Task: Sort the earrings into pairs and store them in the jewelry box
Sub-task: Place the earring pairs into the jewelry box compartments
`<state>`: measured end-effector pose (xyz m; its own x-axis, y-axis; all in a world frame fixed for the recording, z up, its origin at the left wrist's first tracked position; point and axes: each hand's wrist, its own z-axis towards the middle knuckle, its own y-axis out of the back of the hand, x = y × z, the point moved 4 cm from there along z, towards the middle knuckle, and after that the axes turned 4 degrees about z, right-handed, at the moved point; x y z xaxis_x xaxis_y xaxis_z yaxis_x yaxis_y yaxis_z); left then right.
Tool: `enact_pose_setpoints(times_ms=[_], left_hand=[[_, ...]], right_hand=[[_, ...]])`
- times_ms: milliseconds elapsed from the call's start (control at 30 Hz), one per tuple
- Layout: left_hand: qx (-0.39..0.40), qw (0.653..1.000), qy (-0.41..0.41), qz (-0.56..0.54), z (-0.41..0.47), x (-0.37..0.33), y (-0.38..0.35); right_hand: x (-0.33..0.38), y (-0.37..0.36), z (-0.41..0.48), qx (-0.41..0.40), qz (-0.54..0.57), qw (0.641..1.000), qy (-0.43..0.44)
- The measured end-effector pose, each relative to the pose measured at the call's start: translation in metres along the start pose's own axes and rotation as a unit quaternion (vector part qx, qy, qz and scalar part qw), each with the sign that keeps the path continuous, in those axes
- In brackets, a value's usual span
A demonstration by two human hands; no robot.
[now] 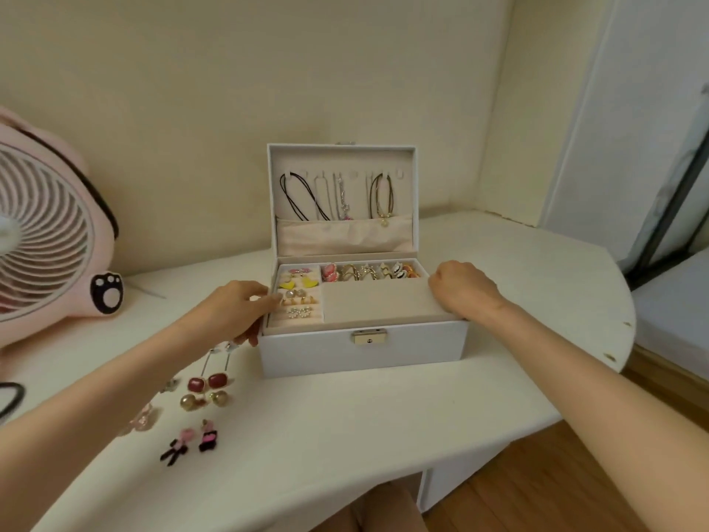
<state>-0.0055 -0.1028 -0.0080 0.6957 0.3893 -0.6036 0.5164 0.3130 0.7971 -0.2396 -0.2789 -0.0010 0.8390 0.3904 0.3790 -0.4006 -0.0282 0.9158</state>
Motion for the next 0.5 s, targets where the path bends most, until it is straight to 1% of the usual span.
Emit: enact_pose_setpoints(times_ms=[67, 100, 167, 233, 267, 333, 400, 500], left_hand=[[0.003, 1.000, -0.003, -0.012, 0.002, 0.005, 0.010], [-0.020, 1.000, -0.005, -0.012, 0.004, 0.010, 0.018], [-0.091, 0.996, -0.006, 0.013, 0.009, 0.022, 0.037], [-0.138, 0.990, 0.009, 0.031, 0.015, 0.035, 0.050], [-0.146, 0.988, 0.020, 0.034, 0.019, 0.041, 0.054], [-0.150, 0.986, 0.043, 0.051, 0.024, 0.053, 0.055], [-0.152, 0.984, 0.055, 0.073, 0.029, 0.066, 0.052], [-0.134, 0.986, 0.062, 0.078, 0.036, 0.079, 0.046]], right_hand=[[0.005, 0.002, -0.003, -0.018, -0.041, 0.999, 0.011], [0.011, 0.003, -0.006, -0.047, -0.070, 0.996, 0.032], [0.031, 0.006, -0.014, -0.126, -0.097, 0.982, 0.105], [0.059, 0.007, -0.025, -0.173, -0.065, 0.963, 0.194], [0.074, 0.005, -0.030, -0.172, -0.042, 0.956, 0.234], [0.102, -0.001, -0.036, -0.140, 0.003, 0.947, 0.291], [0.120, -0.010, -0.035, -0.110, 0.021, 0.944, 0.311], [0.122, -0.022, -0.024, -0.089, 0.033, 0.947, 0.306]])
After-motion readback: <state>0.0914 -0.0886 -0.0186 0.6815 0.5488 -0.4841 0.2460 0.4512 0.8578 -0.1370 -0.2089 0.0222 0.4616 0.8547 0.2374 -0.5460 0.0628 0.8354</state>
